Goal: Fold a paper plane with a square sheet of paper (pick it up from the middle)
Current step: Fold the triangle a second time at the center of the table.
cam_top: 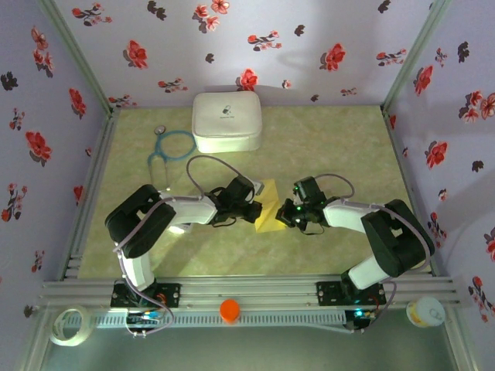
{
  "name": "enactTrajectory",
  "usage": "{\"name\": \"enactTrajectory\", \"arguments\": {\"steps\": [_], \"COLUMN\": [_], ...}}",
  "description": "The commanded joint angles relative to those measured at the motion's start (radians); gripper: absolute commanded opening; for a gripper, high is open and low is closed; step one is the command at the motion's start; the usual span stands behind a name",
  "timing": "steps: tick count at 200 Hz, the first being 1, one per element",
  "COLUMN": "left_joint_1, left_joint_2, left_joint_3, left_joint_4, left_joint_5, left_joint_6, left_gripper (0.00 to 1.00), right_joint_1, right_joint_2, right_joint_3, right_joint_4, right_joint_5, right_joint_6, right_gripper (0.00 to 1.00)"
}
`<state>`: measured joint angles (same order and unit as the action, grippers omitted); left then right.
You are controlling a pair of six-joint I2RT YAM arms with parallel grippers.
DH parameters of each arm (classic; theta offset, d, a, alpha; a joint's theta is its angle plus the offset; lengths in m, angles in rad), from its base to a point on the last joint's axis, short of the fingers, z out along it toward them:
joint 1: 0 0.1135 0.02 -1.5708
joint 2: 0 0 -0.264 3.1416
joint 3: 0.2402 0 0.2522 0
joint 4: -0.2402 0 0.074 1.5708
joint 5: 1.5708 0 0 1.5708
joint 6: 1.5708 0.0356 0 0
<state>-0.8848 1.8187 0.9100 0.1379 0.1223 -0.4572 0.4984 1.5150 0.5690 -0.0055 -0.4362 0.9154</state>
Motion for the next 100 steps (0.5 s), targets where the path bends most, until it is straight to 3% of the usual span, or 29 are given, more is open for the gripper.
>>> {"name": "enactTrajectory", "arguments": {"steps": [1,100], "left_joint_1": [0.007,0.007], "left_joint_2": [0.023,0.048], "left_joint_3": [0.029,0.044], "left_joint_4": [-0.017,-0.035], "left_joint_5": [-0.028,-0.024], "left_joint_6": [0.029,0.037], "left_gripper": [0.00,0.00], "right_joint_1": [0.003,0.003], "right_joint_2": [0.029,0.029], "right_joint_3": [0.000,0.001], "right_joint_4": [-0.097,-0.100], "right_joint_5": [0.062,0.062], "right_joint_6": [-0.023,-0.024], "right_gripper": [0.01,0.01]}}
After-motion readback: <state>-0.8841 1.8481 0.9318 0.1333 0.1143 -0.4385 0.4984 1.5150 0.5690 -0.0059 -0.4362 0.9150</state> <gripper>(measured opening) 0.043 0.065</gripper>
